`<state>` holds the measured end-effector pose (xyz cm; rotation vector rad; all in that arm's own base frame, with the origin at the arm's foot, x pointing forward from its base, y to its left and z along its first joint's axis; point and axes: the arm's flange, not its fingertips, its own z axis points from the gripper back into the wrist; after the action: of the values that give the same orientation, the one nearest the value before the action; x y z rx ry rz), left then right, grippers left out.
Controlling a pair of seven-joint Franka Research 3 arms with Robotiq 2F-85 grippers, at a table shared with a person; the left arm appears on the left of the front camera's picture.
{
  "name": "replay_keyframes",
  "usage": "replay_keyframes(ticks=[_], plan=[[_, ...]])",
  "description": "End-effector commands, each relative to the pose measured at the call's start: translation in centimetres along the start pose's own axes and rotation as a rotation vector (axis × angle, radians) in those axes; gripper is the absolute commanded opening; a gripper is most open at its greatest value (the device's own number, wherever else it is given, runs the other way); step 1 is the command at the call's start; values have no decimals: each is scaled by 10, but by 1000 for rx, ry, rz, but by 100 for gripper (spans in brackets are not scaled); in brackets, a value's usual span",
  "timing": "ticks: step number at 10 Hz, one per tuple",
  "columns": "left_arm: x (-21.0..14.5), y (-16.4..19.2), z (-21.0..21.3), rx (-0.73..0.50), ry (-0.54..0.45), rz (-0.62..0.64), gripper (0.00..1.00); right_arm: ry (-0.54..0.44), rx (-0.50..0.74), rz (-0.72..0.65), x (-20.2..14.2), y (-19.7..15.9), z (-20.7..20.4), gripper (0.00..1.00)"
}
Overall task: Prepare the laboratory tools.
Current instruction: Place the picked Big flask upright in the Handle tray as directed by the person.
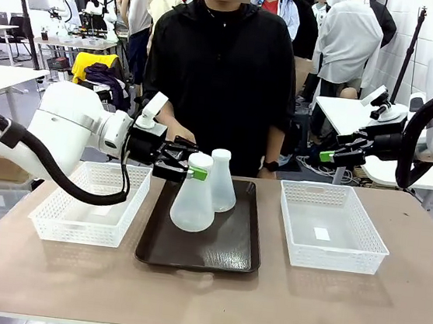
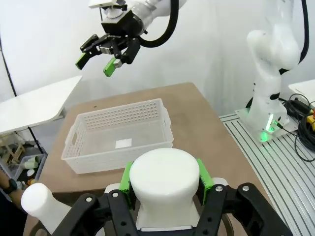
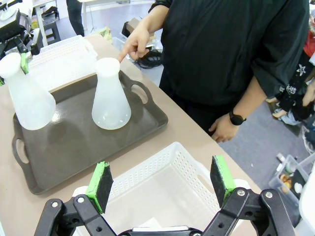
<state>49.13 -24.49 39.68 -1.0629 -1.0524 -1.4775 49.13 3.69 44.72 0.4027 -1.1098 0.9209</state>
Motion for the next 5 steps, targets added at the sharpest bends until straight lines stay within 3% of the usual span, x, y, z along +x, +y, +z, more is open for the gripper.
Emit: replay_keyframes(ticks=[1,5], plan=[[-14,-4,0,50,-38,-1,0,5,2,-4,0,1,0,100],[-45,1,-6,91,-108,8,0,5,2,-4,0,1,0,100]])
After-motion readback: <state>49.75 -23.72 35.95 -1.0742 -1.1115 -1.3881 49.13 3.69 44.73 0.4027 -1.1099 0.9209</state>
